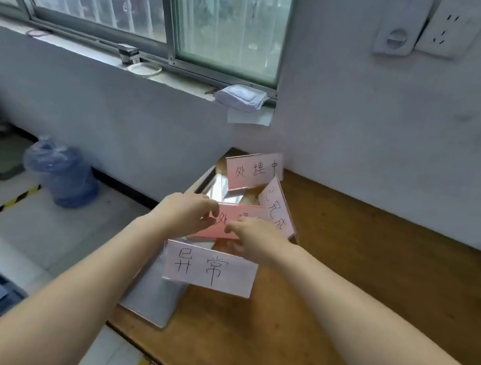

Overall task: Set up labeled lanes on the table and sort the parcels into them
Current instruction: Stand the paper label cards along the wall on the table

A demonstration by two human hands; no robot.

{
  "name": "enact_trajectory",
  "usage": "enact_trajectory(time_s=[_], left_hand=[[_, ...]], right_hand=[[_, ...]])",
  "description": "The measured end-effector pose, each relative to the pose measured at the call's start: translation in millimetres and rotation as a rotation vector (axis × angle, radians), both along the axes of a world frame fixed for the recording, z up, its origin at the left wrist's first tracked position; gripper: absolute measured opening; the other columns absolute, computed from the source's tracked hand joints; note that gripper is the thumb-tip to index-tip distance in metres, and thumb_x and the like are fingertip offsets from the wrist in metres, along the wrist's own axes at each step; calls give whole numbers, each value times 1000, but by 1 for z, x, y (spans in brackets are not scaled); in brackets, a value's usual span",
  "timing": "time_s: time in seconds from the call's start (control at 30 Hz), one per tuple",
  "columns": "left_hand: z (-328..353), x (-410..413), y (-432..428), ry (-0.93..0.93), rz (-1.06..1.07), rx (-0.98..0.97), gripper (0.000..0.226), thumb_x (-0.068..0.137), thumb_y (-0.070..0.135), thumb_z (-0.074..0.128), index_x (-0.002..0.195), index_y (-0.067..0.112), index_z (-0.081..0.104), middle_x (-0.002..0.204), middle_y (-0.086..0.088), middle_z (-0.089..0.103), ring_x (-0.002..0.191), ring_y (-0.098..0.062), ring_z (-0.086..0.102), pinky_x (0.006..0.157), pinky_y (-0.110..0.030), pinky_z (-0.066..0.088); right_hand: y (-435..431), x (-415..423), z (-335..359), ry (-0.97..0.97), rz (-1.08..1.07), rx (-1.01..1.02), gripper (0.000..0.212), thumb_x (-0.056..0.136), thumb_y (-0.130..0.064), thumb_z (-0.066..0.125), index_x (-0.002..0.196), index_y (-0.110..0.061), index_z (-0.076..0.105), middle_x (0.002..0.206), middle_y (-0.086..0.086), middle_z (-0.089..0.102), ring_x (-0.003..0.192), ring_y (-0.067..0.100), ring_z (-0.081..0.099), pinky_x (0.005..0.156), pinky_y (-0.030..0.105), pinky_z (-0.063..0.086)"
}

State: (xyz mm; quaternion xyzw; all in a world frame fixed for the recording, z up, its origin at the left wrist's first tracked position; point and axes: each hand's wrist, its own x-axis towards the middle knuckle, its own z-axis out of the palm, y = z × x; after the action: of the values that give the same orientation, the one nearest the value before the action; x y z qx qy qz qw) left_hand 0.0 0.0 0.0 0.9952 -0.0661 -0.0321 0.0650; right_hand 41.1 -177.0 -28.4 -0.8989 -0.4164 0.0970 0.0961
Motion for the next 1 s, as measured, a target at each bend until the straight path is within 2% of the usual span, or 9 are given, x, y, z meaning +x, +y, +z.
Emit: enact_trajectory(time_s=[0.07,0.2,0.3,0.43,0.5,0.6,0.7,0.9,1.0], left_hand=[[-6,0,7,17,26,40,23,96,32,51,115,28,61,119,9,60,89,-10,53,73,-25,46],[-31,-5,20,35,46,70,23,95,28,51,115,26,63,129,7,54,111,-16,52,82,-30,45],[-45,-5,26,53,47,61,23,94,29,52,114,27,63,126,6,58,110,-16,53,82,-30,46],[-56,2,22,56,8,44,24,95,30,52,116,27,63,121,8,61,111,-14,53,81,-25,41],[-55,11,16,60,-10,31,25,95,32,53,117,26,62,121,7,60,111,-15,52,79,-23,41],[-50,31,2,83,-47,4,25,95,32,53,118,26,62,125,7,59,109,-16,55,82,-26,46],[-46,53,-27,82,-113,-18,25,96,28,50,119,25,61,124,8,58,105,-15,58,77,-24,46],[-49,95,-98,121,-206,-25,28,94,28,53,122,27,58,127,6,58,113,-17,54,89,-31,51],[-55,111,-129,139,-210,-2,34,95,26,54,129,26,56,130,4,57,110,-17,58,86,-30,53]], right_hand=[[13,-1,-11,48,45,-104,36,97,-29,51,133,-20,53,122,5,59,104,21,55,84,34,53],[35,-4,-40,97,83,-242,41,96,-33,54,134,-18,51,121,6,57,105,25,56,79,35,50],[44,-2,-57,138,64,-296,43,95,-32,57,133,-18,46,116,7,58,99,25,57,74,35,49],[47,-3,-71,56,33,-271,32,99,-26,51,129,-17,44,108,9,62,92,29,60,66,36,45],[42,0,-70,30,18,-246,34,101,-23,48,134,-17,42,110,10,64,93,30,62,71,39,50],[19,8,-57,52,-18,-220,39,101,-26,47,138,-21,40,122,11,62,101,32,62,80,42,53],[-19,21,-37,88,-37,-276,38,101,-29,48,137,-20,42,124,10,60,104,29,59,68,34,44],[-112,44,-13,220,-185,-370,37,98,-28,53,134,-22,47,123,6,61,103,24,60,67,32,42],[-158,52,-9,253,-291,-376,40,99,-28,52,137,-20,44,125,6,60,104,25,58,67,32,39]])
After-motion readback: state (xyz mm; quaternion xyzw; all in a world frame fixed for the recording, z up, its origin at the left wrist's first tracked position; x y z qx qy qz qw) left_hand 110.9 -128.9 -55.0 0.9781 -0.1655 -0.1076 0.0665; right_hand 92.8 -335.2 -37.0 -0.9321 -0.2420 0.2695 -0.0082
